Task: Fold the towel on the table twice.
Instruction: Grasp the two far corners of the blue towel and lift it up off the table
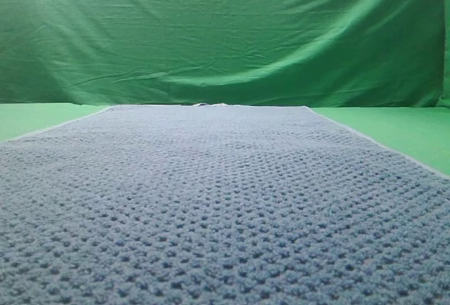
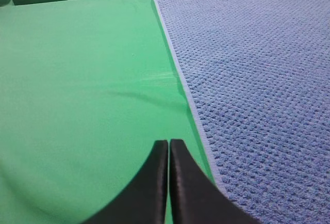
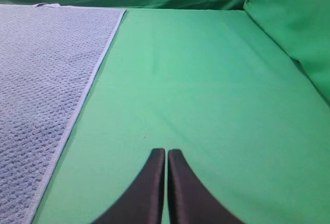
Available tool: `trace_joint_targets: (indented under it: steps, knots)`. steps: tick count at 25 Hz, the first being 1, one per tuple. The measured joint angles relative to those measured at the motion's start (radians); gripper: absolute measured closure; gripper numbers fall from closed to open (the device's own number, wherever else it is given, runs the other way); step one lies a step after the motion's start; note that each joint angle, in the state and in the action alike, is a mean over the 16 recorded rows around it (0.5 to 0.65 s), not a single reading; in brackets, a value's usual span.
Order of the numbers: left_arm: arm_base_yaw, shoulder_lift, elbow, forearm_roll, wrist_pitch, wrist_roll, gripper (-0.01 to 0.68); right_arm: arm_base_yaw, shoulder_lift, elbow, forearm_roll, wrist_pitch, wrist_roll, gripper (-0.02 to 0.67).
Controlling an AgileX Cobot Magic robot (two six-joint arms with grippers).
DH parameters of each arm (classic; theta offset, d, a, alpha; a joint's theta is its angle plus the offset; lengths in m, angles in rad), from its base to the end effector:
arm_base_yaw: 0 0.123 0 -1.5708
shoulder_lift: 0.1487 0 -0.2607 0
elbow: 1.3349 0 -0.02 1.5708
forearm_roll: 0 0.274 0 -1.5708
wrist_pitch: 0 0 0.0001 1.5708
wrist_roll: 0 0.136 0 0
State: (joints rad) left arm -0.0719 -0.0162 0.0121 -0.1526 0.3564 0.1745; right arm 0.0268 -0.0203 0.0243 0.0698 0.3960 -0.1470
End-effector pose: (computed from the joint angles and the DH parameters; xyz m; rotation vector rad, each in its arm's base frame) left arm 0.1429 -0.0175 0.1672 0.1318 1.8277 -0.0771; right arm 0.1420 0.0075 0.1573 -0.1213 1.8787 -0.0129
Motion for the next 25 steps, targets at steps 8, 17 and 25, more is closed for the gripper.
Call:
trace_joint_targets:
  steps: [8,17,25]
  knots:
    - [0.0,0.0,0.0,0.0,0.0,0.0,0.673,0.0,0.0,0.0,0.0,0.0,0.0,0.649]
    - [0.0,0.0,0.0,0.0,0.0,0.0,0.673,0.0,0.0,0.0,0.0,0.0,0.0,0.649]
    - [0.0,0.0,0.002,-0.001,-0.067,0.0,0.673,0.0,0.0,0.001,0.002,-0.03,0.0,0.649]
